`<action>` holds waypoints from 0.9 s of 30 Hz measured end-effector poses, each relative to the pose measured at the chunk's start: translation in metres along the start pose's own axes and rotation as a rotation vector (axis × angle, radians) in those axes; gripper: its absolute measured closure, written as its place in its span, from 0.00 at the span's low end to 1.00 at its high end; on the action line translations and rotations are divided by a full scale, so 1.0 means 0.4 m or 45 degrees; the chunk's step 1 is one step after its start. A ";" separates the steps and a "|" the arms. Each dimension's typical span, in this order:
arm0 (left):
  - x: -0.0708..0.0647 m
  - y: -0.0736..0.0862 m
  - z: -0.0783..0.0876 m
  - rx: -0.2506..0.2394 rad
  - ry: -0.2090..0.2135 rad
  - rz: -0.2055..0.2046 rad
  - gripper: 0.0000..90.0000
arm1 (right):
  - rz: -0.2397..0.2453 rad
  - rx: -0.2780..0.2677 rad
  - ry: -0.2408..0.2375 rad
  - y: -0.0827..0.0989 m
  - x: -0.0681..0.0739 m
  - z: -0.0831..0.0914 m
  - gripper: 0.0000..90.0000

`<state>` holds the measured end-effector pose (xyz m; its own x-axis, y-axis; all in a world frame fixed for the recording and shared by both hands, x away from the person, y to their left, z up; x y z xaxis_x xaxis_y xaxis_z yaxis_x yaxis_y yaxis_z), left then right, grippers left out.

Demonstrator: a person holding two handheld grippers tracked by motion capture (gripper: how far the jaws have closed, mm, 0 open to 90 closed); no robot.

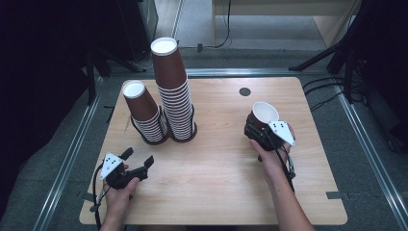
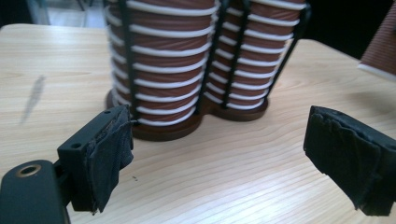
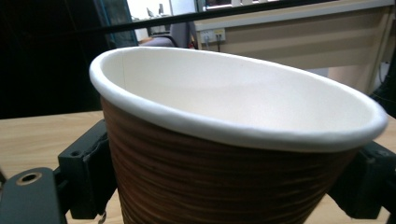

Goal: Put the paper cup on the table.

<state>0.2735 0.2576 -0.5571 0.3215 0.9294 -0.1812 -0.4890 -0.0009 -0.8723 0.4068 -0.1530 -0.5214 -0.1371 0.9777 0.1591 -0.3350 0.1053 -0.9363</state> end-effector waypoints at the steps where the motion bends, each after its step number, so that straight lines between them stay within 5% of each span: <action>1: 0.005 0.001 0.002 0.003 -0.006 -0.001 0.09 | 0.002 0.012 0.010 0.004 -0.009 -0.009 0.12; 5: 0.022 0.006 0.011 0.011 -0.060 -0.035 0.09 | 0.027 0.021 0.022 0.008 -0.017 -0.019 0.12; 11: 0.071 0.012 0.041 0.003 -0.095 0.036 0.09 | 0.051 0.064 0.062 0.026 -0.043 -0.040 0.12; 18: 0.086 0.032 0.056 0.032 -0.118 0.049 0.09 | 0.114 0.098 0.091 0.038 -0.054 -0.046 0.12; 27: 0.106 0.040 0.068 0.023 -0.119 0.079 0.09 | 0.275 0.106 0.129 0.049 -0.063 -0.042 0.12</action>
Point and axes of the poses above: each handheld gripper's, and its own axes: z roughly backward along the jaws, y roughly out of its underside, x roughly to its left, the point moved 6 cm from there along -z, roughly forward along the jaws, and after that the axes turned 10 degrees about x, right-handed, at the moved point
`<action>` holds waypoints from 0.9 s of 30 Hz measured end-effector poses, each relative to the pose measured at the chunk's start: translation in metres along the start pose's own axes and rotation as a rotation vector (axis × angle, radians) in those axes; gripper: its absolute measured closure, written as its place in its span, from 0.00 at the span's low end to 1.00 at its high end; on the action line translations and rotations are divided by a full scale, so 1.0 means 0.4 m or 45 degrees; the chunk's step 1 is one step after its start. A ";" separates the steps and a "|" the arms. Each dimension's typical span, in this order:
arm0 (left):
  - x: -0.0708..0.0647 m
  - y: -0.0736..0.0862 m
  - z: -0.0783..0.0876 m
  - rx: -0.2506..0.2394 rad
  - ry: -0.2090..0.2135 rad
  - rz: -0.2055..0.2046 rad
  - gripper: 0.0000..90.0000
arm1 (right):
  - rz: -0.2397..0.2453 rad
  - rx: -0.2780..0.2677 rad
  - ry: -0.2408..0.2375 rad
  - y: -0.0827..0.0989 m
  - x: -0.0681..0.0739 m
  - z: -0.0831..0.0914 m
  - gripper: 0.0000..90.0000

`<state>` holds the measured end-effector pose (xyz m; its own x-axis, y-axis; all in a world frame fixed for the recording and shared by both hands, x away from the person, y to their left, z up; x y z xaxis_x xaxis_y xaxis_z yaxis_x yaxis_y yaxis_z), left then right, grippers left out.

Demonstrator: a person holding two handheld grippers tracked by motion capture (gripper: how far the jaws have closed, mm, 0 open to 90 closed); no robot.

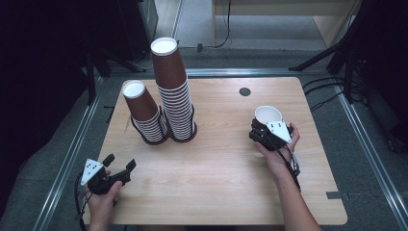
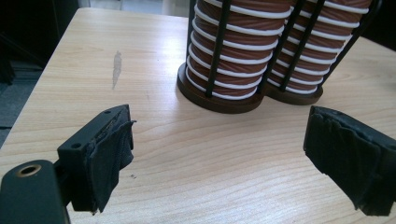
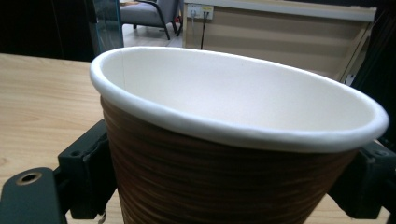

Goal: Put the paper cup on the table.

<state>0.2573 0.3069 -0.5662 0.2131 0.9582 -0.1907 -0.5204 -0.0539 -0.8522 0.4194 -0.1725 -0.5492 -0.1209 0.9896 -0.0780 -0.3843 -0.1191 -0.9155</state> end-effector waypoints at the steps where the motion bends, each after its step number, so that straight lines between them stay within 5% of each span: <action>1: -0.001 0.000 -0.001 -0.001 -0.001 0.000 0.09 | 0.007 0.001 0.002 0.002 -0.001 0.000 0.12; 5: -0.009 0.005 -0.007 0.004 0.016 -0.025 0.09 | 0.021 0.003 -0.002 0.008 -0.001 0.000 0.12; 15: -0.003 0.005 -0.007 -0.007 0.056 0.011 0.09 | 0.007 0.007 -0.031 0.018 0.007 0.007 0.11; 20: -0.005 0.005 -0.008 -0.007 0.057 0.003 0.09 | -0.049 0.017 -0.111 0.022 0.013 0.017 0.10; 27: -0.007 0.005 -0.008 -0.008 0.056 0.000 0.09 | -0.014 0.051 -0.155 0.031 0.024 0.020 0.01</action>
Point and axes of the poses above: each handheld gripper's, and its own axes: z roughly backward along the jaws, y roughly out of its underside, x roughly to its left, the point moved 6 cm from there along -z, roughly forward along the jaws, and after that the axes turned 10 degrees about x, right-handed, at the moved point
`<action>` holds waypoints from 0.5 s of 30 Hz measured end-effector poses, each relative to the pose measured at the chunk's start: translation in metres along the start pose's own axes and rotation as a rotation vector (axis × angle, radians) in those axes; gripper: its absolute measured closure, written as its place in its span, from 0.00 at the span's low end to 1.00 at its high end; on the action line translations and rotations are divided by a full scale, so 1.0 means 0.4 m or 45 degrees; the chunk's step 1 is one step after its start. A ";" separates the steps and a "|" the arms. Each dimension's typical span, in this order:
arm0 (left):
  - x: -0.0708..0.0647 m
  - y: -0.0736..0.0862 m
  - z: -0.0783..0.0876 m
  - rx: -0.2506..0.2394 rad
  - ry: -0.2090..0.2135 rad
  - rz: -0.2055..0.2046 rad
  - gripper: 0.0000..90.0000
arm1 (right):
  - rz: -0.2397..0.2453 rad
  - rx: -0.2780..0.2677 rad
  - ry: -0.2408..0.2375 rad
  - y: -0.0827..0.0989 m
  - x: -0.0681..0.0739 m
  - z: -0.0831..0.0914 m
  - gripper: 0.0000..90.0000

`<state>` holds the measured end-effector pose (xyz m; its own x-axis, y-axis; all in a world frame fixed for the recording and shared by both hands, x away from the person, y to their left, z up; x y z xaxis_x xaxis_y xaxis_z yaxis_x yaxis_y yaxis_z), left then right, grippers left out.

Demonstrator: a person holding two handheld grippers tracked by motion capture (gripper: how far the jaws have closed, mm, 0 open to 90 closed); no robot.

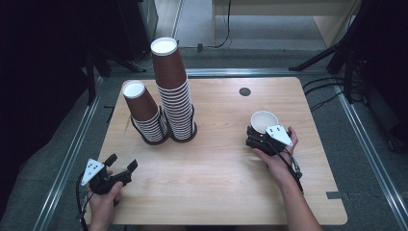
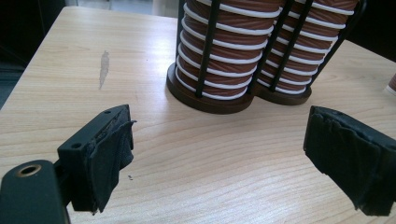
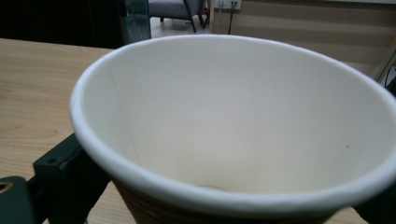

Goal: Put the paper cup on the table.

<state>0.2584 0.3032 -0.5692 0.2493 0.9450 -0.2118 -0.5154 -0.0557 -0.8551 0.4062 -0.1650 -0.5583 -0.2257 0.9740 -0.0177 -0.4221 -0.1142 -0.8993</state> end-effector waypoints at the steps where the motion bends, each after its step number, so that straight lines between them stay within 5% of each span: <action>1: 0.000 0.000 0.000 0.001 0.000 0.000 0.09 | 0.000 0.000 0.000 0.000 0.000 0.000 0.01; 6: 0.000 0.000 0.000 -0.001 0.002 -0.001 0.09 | -0.048 0.028 -0.015 0.003 -0.001 0.007 0.00; 15: -0.001 0.000 0.000 0.000 0.005 -0.001 0.09 | -0.017 0.049 -0.052 0.015 0.007 0.036 0.00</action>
Point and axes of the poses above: each handheld gripper's, and its own axes: z roughly backward along the jaws, y roughly out of its underside, x roughly to its left, the point moved 6 cm from there along -z, roughly forward along the jaws, and after that the axes turned 10 degrees about x, right-handed, at the moved point
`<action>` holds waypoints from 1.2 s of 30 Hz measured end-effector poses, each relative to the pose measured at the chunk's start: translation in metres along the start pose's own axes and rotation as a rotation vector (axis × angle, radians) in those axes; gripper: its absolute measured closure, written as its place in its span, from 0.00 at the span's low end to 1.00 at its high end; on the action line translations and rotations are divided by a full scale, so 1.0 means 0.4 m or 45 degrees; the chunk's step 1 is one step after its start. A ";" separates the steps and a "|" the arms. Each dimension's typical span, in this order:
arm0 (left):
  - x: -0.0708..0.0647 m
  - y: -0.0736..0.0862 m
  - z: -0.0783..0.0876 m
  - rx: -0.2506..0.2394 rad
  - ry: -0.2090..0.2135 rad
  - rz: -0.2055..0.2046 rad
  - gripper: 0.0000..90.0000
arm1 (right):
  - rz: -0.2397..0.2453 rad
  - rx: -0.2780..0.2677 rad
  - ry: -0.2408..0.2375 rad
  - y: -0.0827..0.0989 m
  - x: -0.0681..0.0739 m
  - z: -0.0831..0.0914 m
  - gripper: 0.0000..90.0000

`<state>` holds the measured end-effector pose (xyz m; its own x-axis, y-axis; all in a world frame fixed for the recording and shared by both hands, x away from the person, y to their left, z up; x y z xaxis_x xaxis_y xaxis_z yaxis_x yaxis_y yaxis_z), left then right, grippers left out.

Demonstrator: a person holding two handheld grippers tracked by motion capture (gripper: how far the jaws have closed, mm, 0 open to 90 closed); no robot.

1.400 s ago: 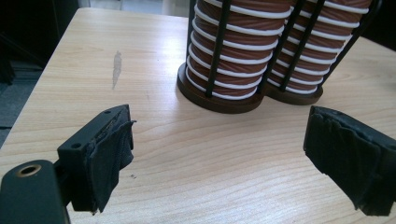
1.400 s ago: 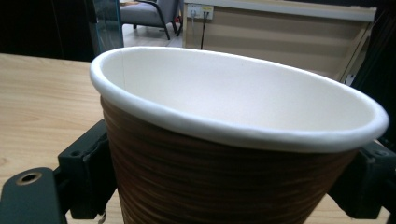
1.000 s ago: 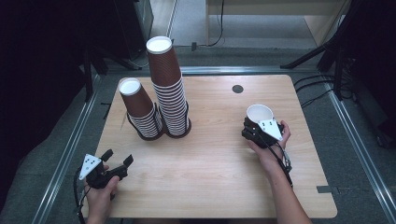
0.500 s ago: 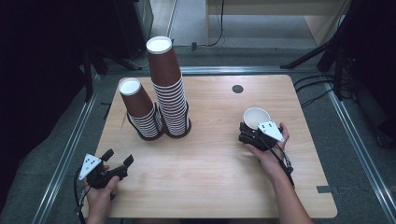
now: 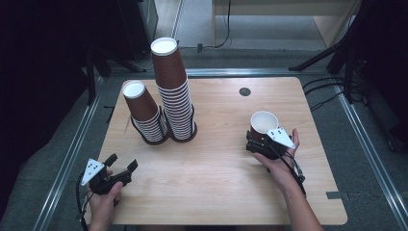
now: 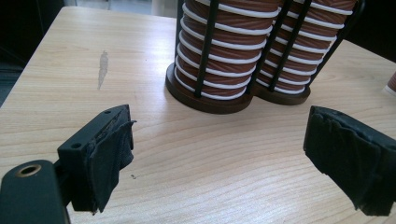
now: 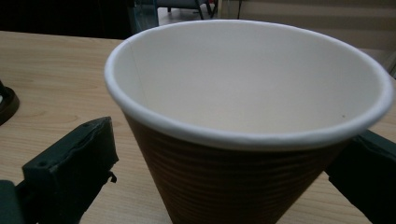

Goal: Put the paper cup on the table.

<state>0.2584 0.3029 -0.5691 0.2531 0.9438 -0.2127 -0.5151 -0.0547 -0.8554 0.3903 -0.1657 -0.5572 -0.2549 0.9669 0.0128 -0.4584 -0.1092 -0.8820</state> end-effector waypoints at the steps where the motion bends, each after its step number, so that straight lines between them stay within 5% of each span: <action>1: 0.000 0.000 0.000 0.000 0.000 -0.001 0.09 | 0.002 -0.001 -0.001 0.001 0.000 0.003 0.00; 17: -0.003 0.001 -0.002 0.004 0.002 -0.005 0.09 | 0.023 -0.064 -0.026 0.011 -0.012 0.092 0.00; 36: -0.005 0.003 -0.002 0.014 -0.001 -0.016 0.09 | 0.039 -0.125 0.014 0.039 -0.060 0.183 0.00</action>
<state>0.2579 0.3006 -0.5699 0.2589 0.9445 -0.2020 -0.5208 -0.0396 -0.8527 0.3271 -0.2075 -0.5368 -0.2582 0.9659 -0.0198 -0.3649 -0.1164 -0.9237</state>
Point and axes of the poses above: each handheld gripper's, and its own axes: z roughly backward along the jaws, y roughly out of its underside, x roughly to its left, the point moved 6 cm from there along -z, roughly forward along the jaws, and after that the axes turned 10 degrees about x, right-handed, at the moved point
